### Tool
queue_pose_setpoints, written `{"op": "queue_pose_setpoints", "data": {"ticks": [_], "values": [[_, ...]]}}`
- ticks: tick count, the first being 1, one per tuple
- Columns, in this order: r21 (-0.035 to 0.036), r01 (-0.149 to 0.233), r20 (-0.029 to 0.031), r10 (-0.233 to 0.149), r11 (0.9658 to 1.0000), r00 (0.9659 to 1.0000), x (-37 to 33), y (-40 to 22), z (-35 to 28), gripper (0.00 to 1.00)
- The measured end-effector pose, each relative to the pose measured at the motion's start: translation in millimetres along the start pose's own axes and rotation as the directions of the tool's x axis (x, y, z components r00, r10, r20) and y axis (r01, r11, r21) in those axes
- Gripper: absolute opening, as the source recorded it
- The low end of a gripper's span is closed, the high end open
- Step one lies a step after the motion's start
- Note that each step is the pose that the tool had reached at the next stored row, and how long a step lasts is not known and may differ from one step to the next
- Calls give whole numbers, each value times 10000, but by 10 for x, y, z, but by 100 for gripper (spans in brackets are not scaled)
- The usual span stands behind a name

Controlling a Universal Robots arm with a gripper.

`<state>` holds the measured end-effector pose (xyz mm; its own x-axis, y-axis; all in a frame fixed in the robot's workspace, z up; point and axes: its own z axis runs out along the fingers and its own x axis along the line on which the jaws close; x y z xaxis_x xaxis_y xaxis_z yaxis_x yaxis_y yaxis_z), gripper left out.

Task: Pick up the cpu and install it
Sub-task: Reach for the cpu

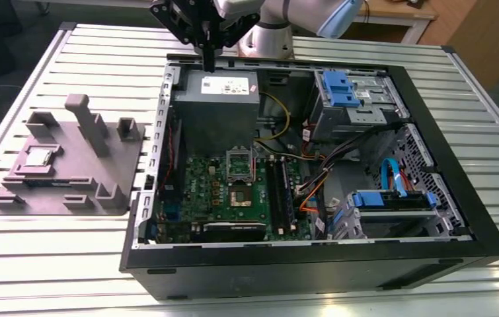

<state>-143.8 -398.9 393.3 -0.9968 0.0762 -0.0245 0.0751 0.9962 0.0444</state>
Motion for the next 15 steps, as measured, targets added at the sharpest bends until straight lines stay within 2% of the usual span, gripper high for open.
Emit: {"op": "queue_pose_setpoints", "data": {"ticks": [15], "values": [[1, 0, 0, 0, 10000, 10000, 57, -4, -2, 10]]}}
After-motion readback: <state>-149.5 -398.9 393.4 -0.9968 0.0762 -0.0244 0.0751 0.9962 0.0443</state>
